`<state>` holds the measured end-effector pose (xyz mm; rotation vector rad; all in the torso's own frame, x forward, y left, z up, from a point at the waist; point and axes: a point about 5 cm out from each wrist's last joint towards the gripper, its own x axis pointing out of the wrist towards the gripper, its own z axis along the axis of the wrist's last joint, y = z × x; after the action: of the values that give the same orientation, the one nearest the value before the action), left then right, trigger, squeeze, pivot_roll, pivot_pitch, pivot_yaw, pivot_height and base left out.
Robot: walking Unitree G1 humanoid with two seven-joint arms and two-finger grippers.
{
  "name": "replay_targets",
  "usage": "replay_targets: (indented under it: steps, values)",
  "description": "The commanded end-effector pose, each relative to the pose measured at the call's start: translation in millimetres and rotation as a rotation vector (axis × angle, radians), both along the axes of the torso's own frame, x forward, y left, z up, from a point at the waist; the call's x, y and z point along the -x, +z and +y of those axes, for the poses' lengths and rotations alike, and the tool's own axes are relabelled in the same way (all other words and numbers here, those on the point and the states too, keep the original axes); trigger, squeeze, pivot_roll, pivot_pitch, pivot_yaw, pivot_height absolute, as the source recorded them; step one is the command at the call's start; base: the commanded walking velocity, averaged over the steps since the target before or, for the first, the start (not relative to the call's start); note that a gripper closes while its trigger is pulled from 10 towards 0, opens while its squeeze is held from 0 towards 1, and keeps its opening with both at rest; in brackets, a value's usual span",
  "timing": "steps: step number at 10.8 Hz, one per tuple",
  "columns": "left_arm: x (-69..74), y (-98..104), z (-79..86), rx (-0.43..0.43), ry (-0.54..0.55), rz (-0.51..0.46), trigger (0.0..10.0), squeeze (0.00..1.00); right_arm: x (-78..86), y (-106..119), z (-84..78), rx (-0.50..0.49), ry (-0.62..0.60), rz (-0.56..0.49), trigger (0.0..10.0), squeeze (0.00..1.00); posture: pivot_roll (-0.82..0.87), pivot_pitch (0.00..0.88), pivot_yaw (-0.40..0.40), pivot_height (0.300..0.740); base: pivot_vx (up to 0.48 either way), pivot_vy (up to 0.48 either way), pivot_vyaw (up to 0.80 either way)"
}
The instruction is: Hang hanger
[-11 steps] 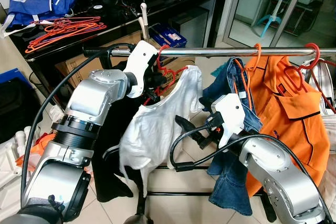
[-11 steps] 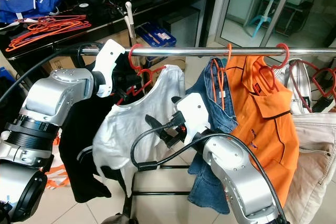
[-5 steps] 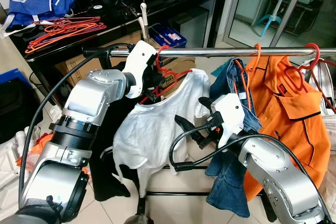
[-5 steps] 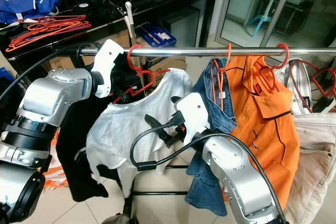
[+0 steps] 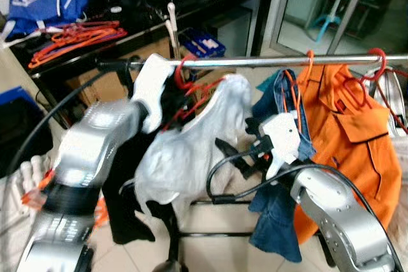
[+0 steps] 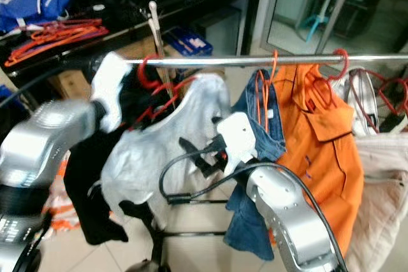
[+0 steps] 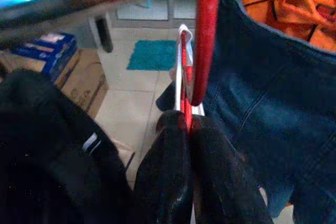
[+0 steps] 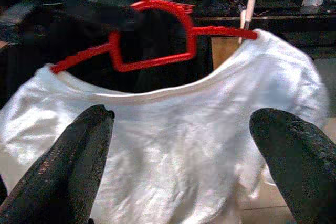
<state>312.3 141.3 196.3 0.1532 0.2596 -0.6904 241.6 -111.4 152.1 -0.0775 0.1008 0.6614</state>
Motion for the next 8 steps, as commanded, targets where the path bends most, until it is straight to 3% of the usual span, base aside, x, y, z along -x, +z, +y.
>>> replay_targets:
  steps: [1,2,5,8]
  values:
    - [4.5,12,6.2,0.009,0.011,-0.048,0.0,0.0,0.3,5,-1.0,0.003,-0.013,-0.026,10.0,0.0,0.0,0.0,0.09,0.74,0.0,0.0,0.0]
    - [14.9,13,9.0,0.001,-0.024,-0.056,0.0,0.0,-0.2,4,0.8,0.003,-0.007,-0.025,10.0,0.0,0.02,0.0,0.081,0.74,0.0,0.0,0.0]
    - [26.3,16,5.0,-0.013,-0.049,-0.118,0.0,0.0,-3.3,5,2.1,0.007,0.002,-0.028,10.0,0.0,0.02,0.0,0.072,0.74,0.0,0.0,0.0]
    - [39.8,18,2.3,0.088,0.028,-0.222,0.0,0.0,-3.9,4,-0.5,0.021,-0.006,-0.023,10.0,0.0,0.01,0.0,0.068,0.74,0.0,0.0,0.0]
